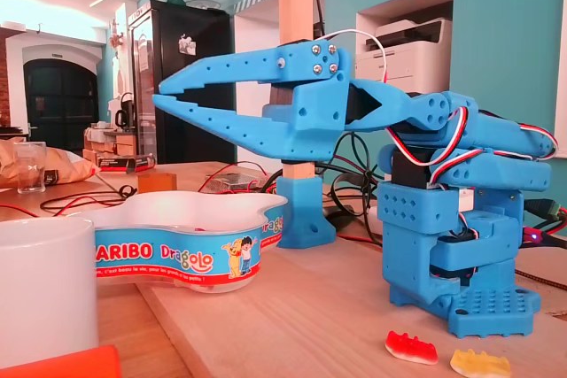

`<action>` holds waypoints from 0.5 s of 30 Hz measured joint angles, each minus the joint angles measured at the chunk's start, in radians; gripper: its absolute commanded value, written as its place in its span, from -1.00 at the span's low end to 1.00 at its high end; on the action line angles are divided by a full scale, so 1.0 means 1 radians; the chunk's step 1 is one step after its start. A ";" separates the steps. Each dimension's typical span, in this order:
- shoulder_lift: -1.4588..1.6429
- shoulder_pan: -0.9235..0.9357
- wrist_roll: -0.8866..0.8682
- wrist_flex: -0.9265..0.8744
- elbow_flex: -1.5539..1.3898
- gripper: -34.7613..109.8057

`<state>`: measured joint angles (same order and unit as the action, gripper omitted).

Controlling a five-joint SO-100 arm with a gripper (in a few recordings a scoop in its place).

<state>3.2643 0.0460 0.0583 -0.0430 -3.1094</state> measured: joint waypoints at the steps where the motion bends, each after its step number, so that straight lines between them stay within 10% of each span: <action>1: 0.000 0.000 0.000 0.000 0.000 -0.52; 15: -0.003 0.000 -0.043 -0.006 0.095 -0.53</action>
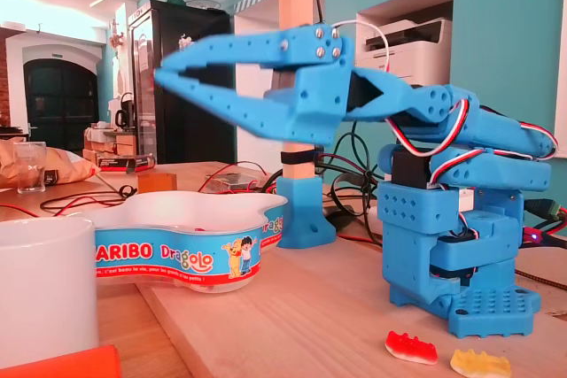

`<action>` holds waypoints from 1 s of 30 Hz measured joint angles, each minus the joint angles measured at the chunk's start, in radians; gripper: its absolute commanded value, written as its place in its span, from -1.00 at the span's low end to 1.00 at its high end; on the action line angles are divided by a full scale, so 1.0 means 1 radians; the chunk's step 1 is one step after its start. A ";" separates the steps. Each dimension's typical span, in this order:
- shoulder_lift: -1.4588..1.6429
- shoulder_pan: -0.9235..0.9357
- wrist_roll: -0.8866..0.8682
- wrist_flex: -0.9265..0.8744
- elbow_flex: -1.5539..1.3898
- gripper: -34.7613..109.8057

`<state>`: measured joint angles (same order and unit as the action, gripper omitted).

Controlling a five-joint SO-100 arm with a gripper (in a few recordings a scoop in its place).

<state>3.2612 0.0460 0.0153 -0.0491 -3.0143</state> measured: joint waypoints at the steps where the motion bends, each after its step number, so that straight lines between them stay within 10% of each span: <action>1: 0.000 0.000 -0.009 -0.012 0.017 -0.53; 30: -0.640 0.187 -0.215 -0.635 0.914 -0.52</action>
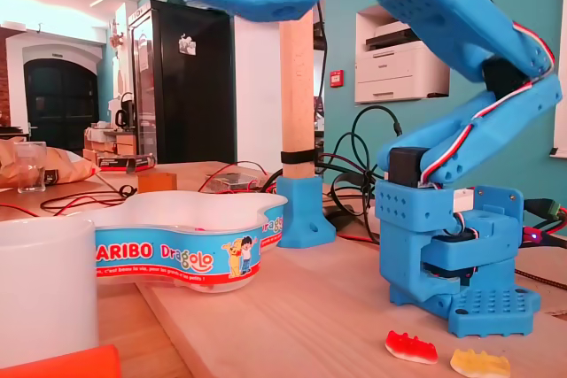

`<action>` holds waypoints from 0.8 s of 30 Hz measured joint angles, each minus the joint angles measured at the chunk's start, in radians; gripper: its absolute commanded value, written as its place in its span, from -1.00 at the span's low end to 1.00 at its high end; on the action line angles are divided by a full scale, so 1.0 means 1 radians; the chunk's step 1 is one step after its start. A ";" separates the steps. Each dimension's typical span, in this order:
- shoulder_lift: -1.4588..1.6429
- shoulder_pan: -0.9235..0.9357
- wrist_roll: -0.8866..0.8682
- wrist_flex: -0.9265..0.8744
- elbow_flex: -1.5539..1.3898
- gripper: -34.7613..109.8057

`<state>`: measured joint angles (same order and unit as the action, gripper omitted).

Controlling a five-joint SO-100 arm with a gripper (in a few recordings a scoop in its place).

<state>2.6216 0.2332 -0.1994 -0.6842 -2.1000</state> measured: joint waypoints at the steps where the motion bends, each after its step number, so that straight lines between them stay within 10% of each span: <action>1: -0.025 0.035 -0.029 -0.028 0.031 -0.52; 24: -0.451 0.543 -0.739 -0.483 0.117 -0.54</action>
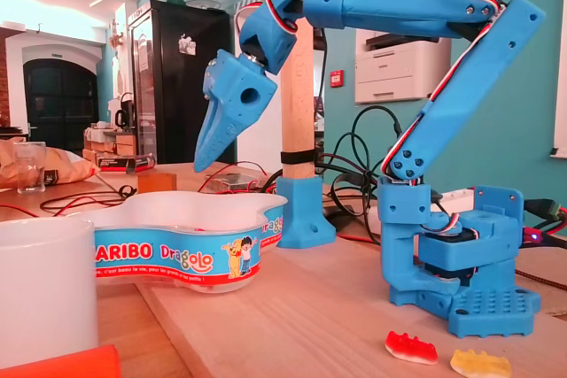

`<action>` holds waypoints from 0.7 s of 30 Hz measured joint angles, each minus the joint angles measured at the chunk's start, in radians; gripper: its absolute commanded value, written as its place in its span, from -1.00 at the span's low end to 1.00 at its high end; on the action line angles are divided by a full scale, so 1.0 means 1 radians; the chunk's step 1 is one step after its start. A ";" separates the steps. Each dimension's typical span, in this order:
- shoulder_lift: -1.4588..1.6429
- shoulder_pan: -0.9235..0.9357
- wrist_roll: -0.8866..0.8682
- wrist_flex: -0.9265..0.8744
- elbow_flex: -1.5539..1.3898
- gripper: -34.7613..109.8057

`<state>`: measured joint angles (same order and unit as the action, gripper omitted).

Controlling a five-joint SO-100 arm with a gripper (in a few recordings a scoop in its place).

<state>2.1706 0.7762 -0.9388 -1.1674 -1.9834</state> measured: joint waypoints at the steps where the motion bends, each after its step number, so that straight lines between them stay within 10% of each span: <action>1: -0.009 0.002 -0.009 0.000 0.000 -0.54; 21: -0.526 0.006 0.770 -0.023 0.499 -0.54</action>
<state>1.6444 0.7823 -0.1687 -1.1904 -1.4849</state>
